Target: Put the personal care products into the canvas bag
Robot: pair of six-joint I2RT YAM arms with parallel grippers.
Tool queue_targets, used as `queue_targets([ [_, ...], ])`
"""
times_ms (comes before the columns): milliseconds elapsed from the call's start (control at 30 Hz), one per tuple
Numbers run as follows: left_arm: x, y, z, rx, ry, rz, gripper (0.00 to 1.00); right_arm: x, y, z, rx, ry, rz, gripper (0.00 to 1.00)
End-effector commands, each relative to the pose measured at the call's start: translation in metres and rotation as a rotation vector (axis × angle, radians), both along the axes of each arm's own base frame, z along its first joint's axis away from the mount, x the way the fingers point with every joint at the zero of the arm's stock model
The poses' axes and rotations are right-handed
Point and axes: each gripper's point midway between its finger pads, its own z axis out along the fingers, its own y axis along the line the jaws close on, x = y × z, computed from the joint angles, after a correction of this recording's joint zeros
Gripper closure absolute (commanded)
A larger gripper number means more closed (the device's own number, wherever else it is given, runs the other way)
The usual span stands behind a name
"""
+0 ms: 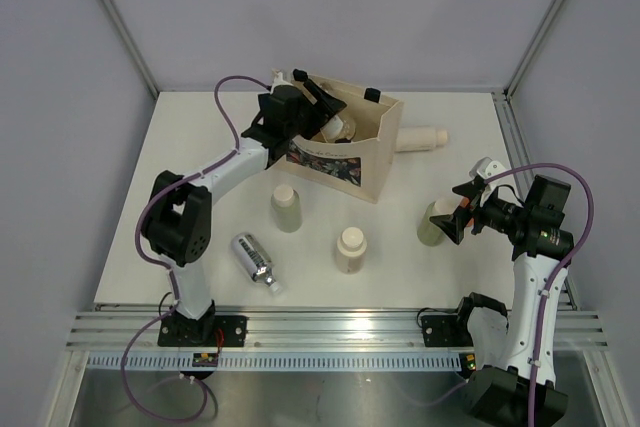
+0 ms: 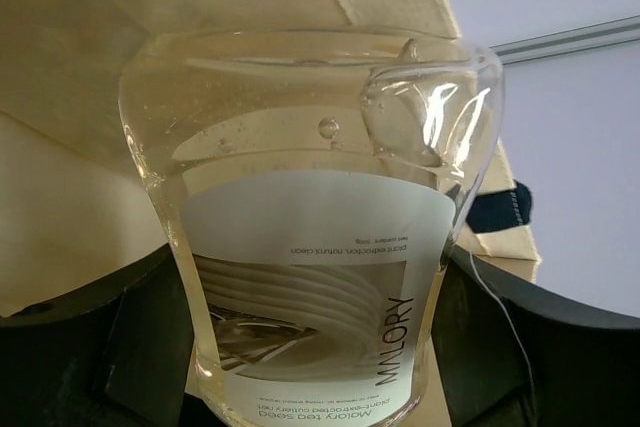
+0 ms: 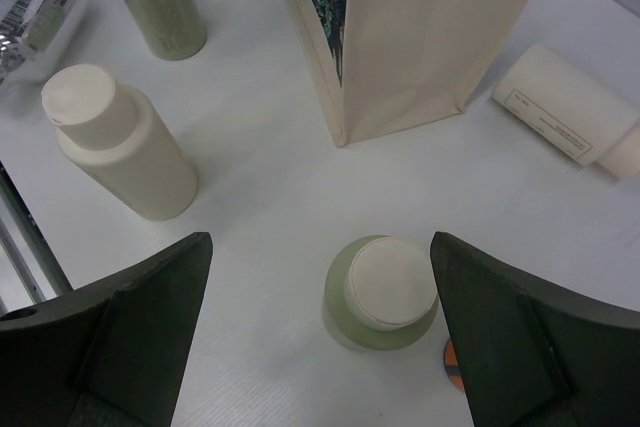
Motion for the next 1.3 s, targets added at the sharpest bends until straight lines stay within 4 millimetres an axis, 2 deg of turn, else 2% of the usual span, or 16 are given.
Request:
queue_targets([
  [0,0.006,0.002,0.073,-0.079,-0.207,0.04,0.76,0.001,-0.001,0.004,0.0,-0.028,0.005,0.01],
  [33,0.01,0.0,0.06,-0.072,-0.181,0.04,0.73,0.001,0.0,0.004,-0.001,-0.029,0.005,0.01],
  [100,0.015,-0.004,0.055,-0.067,-0.162,0.033,0.65,0.002,-0.002,0.004,-0.007,-0.03,-0.001,0.0],
  [133,0.02,-0.008,0.042,-0.054,-0.138,0.031,0.63,0.002,-0.002,0.003,-0.007,-0.028,-0.004,0.0],
  [233,0.031,-0.013,0.039,-0.031,-0.123,0.028,0.48,0.004,-0.004,0.003,-0.01,-0.024,-0.016,0.01],
  [267,0.035,-0.016,0.028,-0.015,-0.104,0.026,0.43,0.004,-0.004,0.002,-0.009,-0.021,-0.018,0.01],
  [300,0.038,-0.017,0.029,-0.007,-0.099,0.025,0.33,0.004,-0.004,0.003,-0.01,-0.022,-0.02,0.0],
  [500,0.036,-0.022,0.004,0.035,-0.06,-0.022,0.14,0.005,-0.006,0.002,-0.01,-0.018,-0.03,0.01],
  [600,0.032,-0.022,0.004,0.038,-0.071,-0.04,0.12,0.005,-0.007,0.002,-0.011,-0.018,-0.034,0.0],
  [667,0.03,-0.023,0.008,0.044,-0.085,-0.062,0.01,0.006,-0.007,0.001,-0.01,-0.016,-0.036,0.01],
  [933,0.019,-0.017,0.06,0.093,-0.194,-0.135,0.01,0.0,-0.002,0.001,0.0,0.006,0.006,0.0],
  [1033,0.013,-0.01,0.078,0.101,-0.238,-0.155,0.01,-0.001,-0.003,0.007,-0.021,0.006,0.014,0.0],
  [1133,0.005,-0.003,0.082,0.134,-0.251,-0.18,0.01,-0.003,-0.006,0.016,-0.047,0.009,0.0,0.0],
  [1167,0.0,-0.001,0.092,0.134,-0.272,-0.185,0.01,-0.004,-0.006,0.023,-0.048,0.014,-0.006,0.0],
  [1233,-0.008,0.001,0.096,0.14,-0.292,-0.214,0.01,-0.004,-0.008,0.025,-0.046,0.042,-0.019,0.01],
  [1267,-0.013,0.004,0.107,0.138,-0.316,-0.221,0.01,-0.006,-0.008,0.029,-0.043,0.06,-0.023,0.01],
])
